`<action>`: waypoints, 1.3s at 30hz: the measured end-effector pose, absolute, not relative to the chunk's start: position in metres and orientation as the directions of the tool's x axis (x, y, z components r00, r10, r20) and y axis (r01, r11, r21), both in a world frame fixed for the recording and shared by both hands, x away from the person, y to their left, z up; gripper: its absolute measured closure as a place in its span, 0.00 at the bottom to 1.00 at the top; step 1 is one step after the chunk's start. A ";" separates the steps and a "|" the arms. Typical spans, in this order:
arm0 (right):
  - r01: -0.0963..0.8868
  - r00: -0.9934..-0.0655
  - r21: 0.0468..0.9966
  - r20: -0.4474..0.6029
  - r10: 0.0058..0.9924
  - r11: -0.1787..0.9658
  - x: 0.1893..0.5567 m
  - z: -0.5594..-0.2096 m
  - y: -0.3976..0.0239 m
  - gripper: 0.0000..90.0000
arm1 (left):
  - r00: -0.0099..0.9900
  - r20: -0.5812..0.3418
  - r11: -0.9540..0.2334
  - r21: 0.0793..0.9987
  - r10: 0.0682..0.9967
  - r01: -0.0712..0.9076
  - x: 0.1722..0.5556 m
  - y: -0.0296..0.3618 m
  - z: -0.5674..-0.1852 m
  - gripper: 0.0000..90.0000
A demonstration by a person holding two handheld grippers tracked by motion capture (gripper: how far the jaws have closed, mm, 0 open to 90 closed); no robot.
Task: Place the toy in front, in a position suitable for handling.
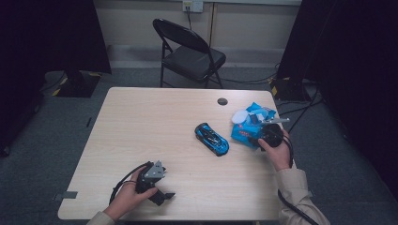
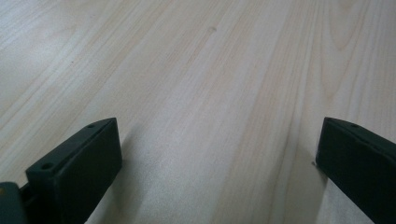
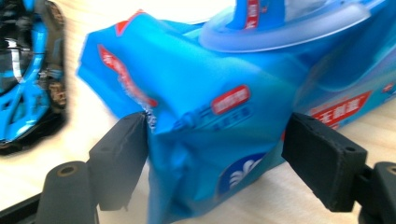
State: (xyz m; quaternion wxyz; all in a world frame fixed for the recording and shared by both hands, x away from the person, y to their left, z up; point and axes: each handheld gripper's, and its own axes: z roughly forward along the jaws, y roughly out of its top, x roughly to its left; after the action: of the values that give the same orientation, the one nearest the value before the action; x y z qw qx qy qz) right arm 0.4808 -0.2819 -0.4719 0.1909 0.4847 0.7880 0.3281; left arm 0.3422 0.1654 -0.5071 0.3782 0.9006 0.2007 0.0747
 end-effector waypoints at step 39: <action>0.517 -0.696 0.741 0.072 0.715 0.429 0.476 -0.469 -0.148 0.16 | 0.908 -0.017 -0.632 0.712 0.418 0.305 0.342 0.165 -0.507 0.00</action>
State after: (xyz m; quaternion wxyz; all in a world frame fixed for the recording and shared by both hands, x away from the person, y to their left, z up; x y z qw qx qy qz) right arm 0.4760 -0.1480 -0.4688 0.1274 0.3686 0.8355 0.3870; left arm 0.3422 0.1654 -0.5072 0.3789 0.9003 0.2006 0.0747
